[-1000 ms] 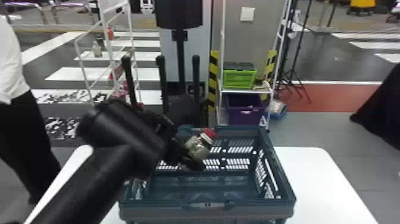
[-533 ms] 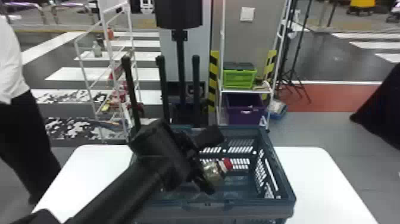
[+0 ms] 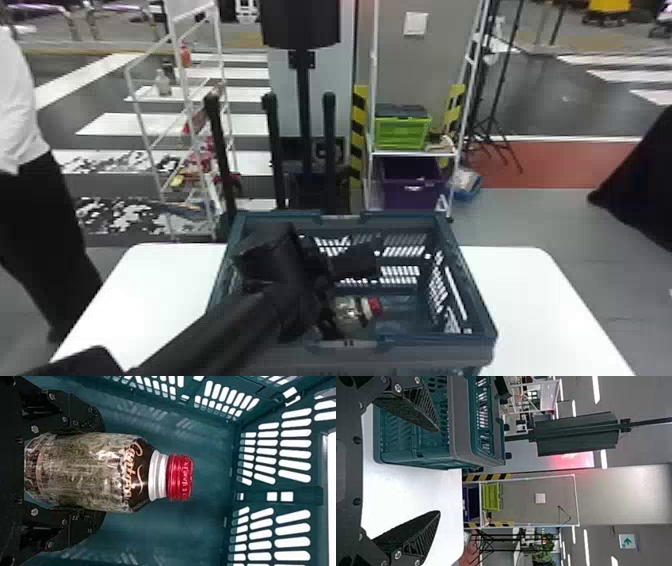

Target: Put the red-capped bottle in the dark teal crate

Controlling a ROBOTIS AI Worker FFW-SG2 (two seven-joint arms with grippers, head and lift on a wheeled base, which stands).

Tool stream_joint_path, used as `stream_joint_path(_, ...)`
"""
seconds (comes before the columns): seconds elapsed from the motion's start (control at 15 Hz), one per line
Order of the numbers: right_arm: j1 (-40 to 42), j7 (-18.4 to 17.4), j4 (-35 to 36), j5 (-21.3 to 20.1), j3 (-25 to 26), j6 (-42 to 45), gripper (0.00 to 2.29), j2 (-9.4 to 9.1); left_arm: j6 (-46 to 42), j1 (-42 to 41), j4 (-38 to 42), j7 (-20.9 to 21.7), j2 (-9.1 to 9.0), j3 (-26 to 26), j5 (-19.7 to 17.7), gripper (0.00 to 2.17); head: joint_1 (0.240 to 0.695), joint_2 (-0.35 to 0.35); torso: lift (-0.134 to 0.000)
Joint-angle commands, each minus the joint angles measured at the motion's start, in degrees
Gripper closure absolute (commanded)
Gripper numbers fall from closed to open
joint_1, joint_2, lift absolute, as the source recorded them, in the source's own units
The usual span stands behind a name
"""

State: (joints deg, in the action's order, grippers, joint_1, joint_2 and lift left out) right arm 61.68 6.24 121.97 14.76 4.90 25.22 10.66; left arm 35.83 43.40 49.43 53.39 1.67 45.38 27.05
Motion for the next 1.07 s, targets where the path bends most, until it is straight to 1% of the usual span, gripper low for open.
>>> stream_joint_path(0.0,0.37,0.0,0.28,-0.08,-0.06,0.48,0.15,-0.11,0.17,-0.42,0.23,-1.01,0.09,0.15,-0.33,1.02,0.499,0.0,0.0)
stream_joint_path(0.07,0.64,0.0,0.46,-0.17,0.02,0.48,0.15,-0.11,0.52,-0.77,1.02,-1.97,0.18,0.06,-0.59,0.19,0.499,0.0,0.0)
stream_joint_path(0.13,0.81,0.0,0.55,-0.26,0.02,0.48,0.15,-0.2,0.87,-0.86,1.37,-3.03,0.27,0.06,-0.59,0.0,0.499,0.0,0.0)
stream_joint_path(0.4,1.52,0.0,0.72,-0.26,0.11,2.07,0.15,-0.11,5.8,-2.18,8.23,-7.42,2.2,-0.9,-0.77,0.02,0.499,0.0,0.0)
stream_joint_path(0.47,1.69,0.0,0.72,-0.26,0.2,2.24,0.15,-0.11,8.61,-2.7,11.13,-7.69,3.34,-1.61,-0.86,0.02,0.499,0.0,0.0)
stream_joint_path(0.53,1.78,0.0,0.72,-0.17,0.29,2.42,0.15,-0.11,9.49,-3.49,14.03,-8.3,4.13,-2.92,-1.12,0.03,0.499,0.0,0.0)
stream_joint_path(0.6,1.78,0.0,0.72,-0.17,0.29,2.42,0.15,-0.11,11.07,-4.37,16.93,-9.18,5.36,-4.77,-2.0,0.03,0.499,0.0,0.0)
stream_joint_path(0.67,1.87,0.0,0.72,-0.17,0.38,2.42,0.15,-0.11,11.95,-5.08,20.1,-10.5,5.8,-6.7,-2.97,0.03,0.499,0.0,0.0)
stream_joint_path(0.73,1.78,0.0,0.72,-0.17,0.46,2.42,0.15,-0.11,14.06,-5.69,23.26,-11.38,6.86,-7.85,-3.93,0.03,0.499,0.0,0.0)
stream_joint_path(0.8,1.78,0.0,0.72,-0.17,0.46,2.42,0.15,-0.11,16.52,-6.92,27.21,-12.52,7.56,-10.31,-4.55,0.03,0.499,0.0,0.0)
stream_joint_path(0.87,1.69,0.0,0.72,-0.17,0.55,2.42,0.15,-0.11,17.92,-8.42,31.26,-12.87,7.83,-13.65,-5.43,0.03,0.499,0.0,0.0)
stream_joint_path(0.93,1.6,0.0,0.72,-0.17,0.55,2.42,0.15,-0.11,18.98,-10.17,35.83,-14.1,8.27,-17.25,-7.19,0.04,0.499,0.0,0.0)
stream_joint_path(1.0,1.52,0.0,0.64,-0.17,0.73,2.42,0.15,-0.11,21.62,-12.9,42.16,-15.42,8.62,-21.29,-8.86,0.04,0.499,0.0,0.0)
